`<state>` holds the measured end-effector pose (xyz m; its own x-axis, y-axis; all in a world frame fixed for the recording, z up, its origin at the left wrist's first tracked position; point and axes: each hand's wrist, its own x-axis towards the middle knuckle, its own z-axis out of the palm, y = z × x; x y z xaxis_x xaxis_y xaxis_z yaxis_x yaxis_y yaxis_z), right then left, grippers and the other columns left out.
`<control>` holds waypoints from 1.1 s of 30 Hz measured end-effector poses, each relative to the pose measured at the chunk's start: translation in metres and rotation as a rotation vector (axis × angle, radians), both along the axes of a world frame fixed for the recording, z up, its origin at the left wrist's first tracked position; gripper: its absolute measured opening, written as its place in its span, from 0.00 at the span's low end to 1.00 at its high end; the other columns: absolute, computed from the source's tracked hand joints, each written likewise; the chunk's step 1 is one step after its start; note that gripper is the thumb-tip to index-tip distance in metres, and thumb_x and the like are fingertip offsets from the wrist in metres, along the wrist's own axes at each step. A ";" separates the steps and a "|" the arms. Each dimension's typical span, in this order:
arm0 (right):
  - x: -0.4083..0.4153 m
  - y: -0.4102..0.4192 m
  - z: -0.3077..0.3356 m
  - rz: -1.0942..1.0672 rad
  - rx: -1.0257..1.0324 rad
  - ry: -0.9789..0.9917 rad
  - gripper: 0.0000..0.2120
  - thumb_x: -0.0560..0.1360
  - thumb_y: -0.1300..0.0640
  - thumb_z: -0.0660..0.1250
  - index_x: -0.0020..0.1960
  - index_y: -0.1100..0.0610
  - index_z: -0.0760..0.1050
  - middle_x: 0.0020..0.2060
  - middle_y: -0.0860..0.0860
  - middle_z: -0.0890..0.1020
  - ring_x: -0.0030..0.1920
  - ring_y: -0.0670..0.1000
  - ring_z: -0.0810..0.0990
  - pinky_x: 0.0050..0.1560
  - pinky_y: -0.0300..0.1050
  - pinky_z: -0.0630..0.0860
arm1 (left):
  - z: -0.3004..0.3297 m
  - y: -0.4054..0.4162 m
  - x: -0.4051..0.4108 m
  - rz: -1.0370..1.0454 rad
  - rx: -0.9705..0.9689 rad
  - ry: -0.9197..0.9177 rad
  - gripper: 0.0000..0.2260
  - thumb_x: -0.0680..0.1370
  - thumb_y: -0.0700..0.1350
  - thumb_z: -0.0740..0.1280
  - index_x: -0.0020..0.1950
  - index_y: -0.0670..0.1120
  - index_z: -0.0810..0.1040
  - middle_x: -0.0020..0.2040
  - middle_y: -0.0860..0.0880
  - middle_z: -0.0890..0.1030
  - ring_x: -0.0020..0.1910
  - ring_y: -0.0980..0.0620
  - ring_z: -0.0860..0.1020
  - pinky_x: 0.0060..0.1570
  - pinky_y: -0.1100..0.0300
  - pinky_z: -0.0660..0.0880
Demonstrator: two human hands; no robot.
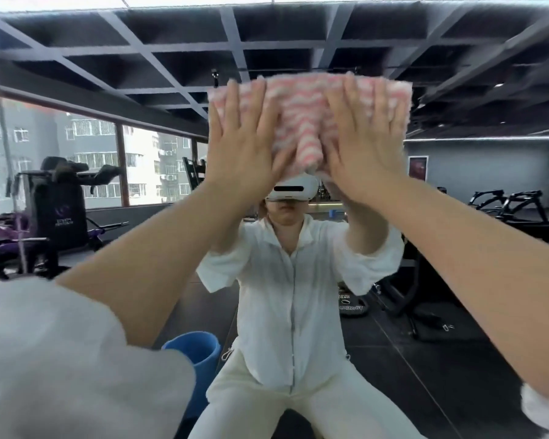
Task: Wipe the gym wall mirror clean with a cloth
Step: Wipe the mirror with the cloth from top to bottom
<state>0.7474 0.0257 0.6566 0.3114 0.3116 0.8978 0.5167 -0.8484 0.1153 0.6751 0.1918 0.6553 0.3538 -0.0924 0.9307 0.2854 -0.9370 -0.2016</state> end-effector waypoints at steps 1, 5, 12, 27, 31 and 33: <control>-0.001 0.000 0.004 -0.008 -0.013 0.008 0.32 0.80 0.39 0.44 0.78 0.48 0.37 0.78 0.51 0.39 0.76 0.62 0.36 0.71 0.64 0.34 | 0.008 -0.006 0.003 0.005 -0.017 -0.018 0.36 0.76 0.65 0.41 0.78 0.45 0.53 0.79 0.42 0.50 0.76 0.36 0.46 0.72 0.39 0.44; 0.010 -0.001 -0.044 0.064 -0.051 -0.180 0.35 0.78 0.34 0.34 0.79 0.51 0.50 0.78 0.55 0.52 0.76 0.66 0.48 0.71 0.70 0.43 | -0.021 -0.004 0.016 -0.032 0.192 -0.073 0.32 0.78 0.62 0.51 0.78 0.46 0.54 0.76 0.39 0.58 0.74 0.31 0.54 0.70 0.35 0.50; 0.031 -0.017 -0.267 0.012 -0.291 -0.350 0.33 0.76 0.52 0.56 0.78 0.58 0.52 0.78 0.58 0.48 0.76 0.67 0.50 0.70 0.72 0.51 | -0.234 0.012 0.007 -0.060 0.477 0.143 0.37 0.77 0.59 0.51 0.78 0.42 0.41 0.78 0.40 0.47 0.75 0.33 0.41 0.71 0.38 0.41; 0.036 -0.017 -0.063 0.043 0.019 -0.220 0.34 0.79 0.36 0.45 0.78 0.54 0.48 0.77 0.58 0.54 0.75 0.67 0.51 0.69 0.71 0.42 | -0.052 -0.013 0.021 -0.062 0.077 -0.082 0.31 0.78 0.63 0.52 0.77 0.50 0.56 0.77 0.41 0.58 0.74 0.32 0.54 0.69 0.34 0.48; 0.038 -0.015 -0.117 0.105 0.025 -0.299 0.32 0.82 0.40 0.39 0.78 0.61 0.49 0.77 0.59 0.55 0.75 0.62 0.49 0.72 0.62 0.36 | -0.107 -0.019 0.028 -0.104 0.151 -0.047 0.31 0.80 0.63 0.46 0.78 0.47 0.48 0.78 0.41 0.52 0.76 0.36 0.44 0.72 0.40 0.44; 0.039 -0.019 -0.166 0.114 -0.011 -0.311 0.29 0.83 0.45 0.37 0.78 0.62 0.48 0.76 0.59 0.52 0.76 0.62 0.48 0.74 0.60 0.38 | -0.157 -0.021 0.028 -0.094 0.220 0.027 0.30 0.81 0.61 0.43 0.78 0.46 0.42 0.78 0.43 0.43 0.75 0.39 0.37 0.73 0.43 0.37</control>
